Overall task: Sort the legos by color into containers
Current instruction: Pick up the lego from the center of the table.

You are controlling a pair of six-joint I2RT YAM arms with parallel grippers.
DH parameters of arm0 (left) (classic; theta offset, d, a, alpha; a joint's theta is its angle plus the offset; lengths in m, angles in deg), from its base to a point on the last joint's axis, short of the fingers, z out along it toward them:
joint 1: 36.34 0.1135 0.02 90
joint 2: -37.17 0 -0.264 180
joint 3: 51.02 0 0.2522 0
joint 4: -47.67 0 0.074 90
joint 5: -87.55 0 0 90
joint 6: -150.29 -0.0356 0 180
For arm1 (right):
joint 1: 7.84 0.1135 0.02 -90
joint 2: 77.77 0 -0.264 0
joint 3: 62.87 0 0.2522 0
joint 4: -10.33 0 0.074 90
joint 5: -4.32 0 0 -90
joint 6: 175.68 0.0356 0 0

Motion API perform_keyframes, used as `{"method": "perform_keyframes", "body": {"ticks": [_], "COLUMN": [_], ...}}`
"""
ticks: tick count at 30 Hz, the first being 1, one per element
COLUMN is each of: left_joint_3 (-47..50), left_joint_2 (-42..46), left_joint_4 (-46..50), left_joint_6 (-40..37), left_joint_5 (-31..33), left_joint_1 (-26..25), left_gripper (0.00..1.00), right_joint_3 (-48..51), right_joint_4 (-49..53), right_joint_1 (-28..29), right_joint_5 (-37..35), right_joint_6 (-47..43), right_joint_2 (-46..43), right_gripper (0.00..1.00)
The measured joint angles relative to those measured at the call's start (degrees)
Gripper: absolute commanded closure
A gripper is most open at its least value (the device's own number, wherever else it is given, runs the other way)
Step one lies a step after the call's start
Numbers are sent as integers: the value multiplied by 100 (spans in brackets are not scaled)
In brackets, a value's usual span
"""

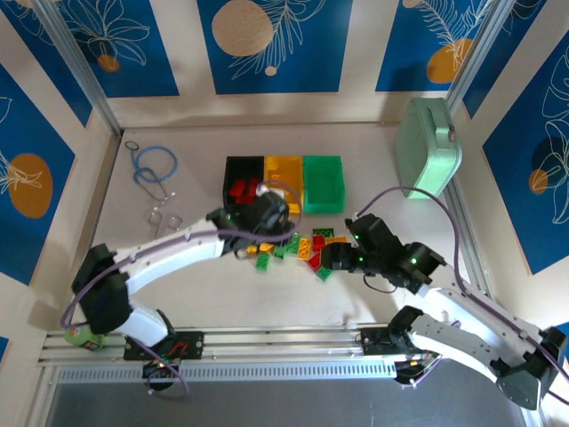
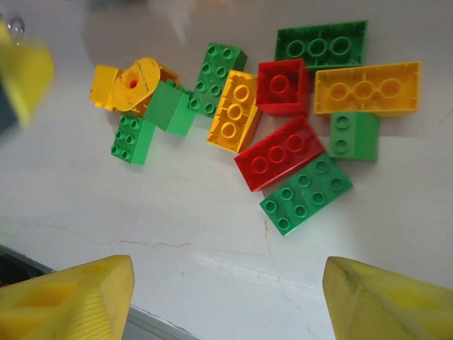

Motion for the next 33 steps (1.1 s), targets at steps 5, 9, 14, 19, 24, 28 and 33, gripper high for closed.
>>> {"method": "perform_keyframes", "body": {"ticks": [5, 9, 14, 19, 24, 28, 33], "left_joint_3": [1097, 1615, 2684, 3366, 3615, 3801, 3991], "left_joint_2": [717, 1349, 2356, 3156, 3554, 3587, 3674], "left_joint_4": [-28, -33, -188, -160, -87, -42, -107], "left_joint_6": [542, 986, 1523, 1965, 2249, 2380, 2470], "left_joint_5": [437, 807, 960, 1102, 1220, 1266, 1360], "left_joint_1": [-699, -1078, -1237, -1340, -1412, -1429, -1460], "left_gripper": [31, 32, 32, 33, 33, 33, 34], "right_joint_3": [-323, -518, -824, -1193, -1381, -1626, -2192], "right_joint_4": [-138, -260, -367, -409, -490, -533, -411], "right_joint_1": [236, 544, 957, 1198, 1248, 1252, 1248], "right_joint_5": [153, 216, 216, 214, 221, 221, 212], "right_joint_6": [-151, -164, -162, -157, -116, -90, -24], "right_joint_2": [839, 1449, 2267, 2863, 3185, 3624, 4347], "right_gripper": [28, 29, 28, 26, 26, 26, 26]}}
